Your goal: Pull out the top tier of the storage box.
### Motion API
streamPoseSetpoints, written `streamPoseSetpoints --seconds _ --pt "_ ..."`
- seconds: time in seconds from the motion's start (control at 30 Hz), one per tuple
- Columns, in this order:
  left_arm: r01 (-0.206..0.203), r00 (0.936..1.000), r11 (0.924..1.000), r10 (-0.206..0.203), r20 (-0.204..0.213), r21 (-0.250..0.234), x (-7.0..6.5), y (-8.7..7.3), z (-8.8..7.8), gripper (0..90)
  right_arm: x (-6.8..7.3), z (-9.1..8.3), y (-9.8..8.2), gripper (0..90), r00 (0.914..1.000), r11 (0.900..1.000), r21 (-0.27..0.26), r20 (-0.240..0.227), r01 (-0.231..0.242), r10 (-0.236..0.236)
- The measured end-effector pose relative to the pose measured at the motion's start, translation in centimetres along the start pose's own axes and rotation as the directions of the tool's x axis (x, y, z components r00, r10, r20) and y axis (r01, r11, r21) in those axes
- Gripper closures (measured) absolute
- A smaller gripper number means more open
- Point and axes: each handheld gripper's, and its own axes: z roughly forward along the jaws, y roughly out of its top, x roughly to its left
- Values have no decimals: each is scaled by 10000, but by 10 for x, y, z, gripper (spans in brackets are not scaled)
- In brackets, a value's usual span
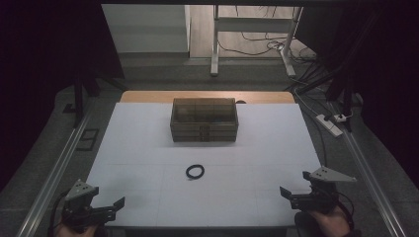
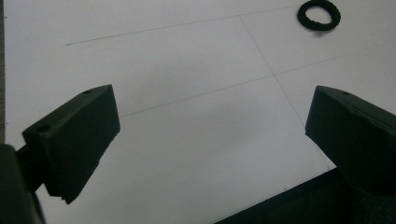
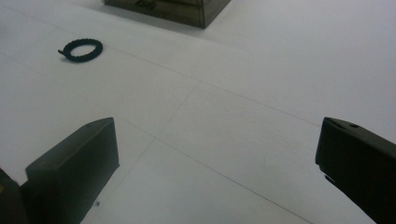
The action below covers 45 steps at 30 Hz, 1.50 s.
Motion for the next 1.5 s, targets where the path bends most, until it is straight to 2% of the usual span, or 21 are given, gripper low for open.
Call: streamPoseSetpoints --seconds 0.2,0.87,1.03,1.13,1.2,1.33,1.5 --pt "55 10000 10000 -55 -45 7 0 0 0 23 1 1 0 0 9997 9998 85 -169 152 -151" --pt "264 9996 9995 -263 -105 142 2 1 1 15 -3 2 0 0 9989 9996 148 -415 -225 231" --pt "91 9999 9997 -90 -57 215 0 1 1 8 -4 2 0 0 9986 9996 163 -465 -226 234" --pt "104 9998 9995 -109 160 297 0 2 1 0 -4 2 0 0 9987 9996 170 -459 -233 240" --pt "-8 9999 9996 5 105 273 -2 3 1 0 -4 2 0 0 9986 9995 179 -464 -244 252" --pt "-107 9999 9999 105 119 120 -3 4 0 0 -3 2 0 0 9988 9996 196 -458 -181 190" --pt "-334 9983 9993 340 482 -137 -5 8 1 0 -2 2 0 25 9990 9998 184 -449 -67 75"
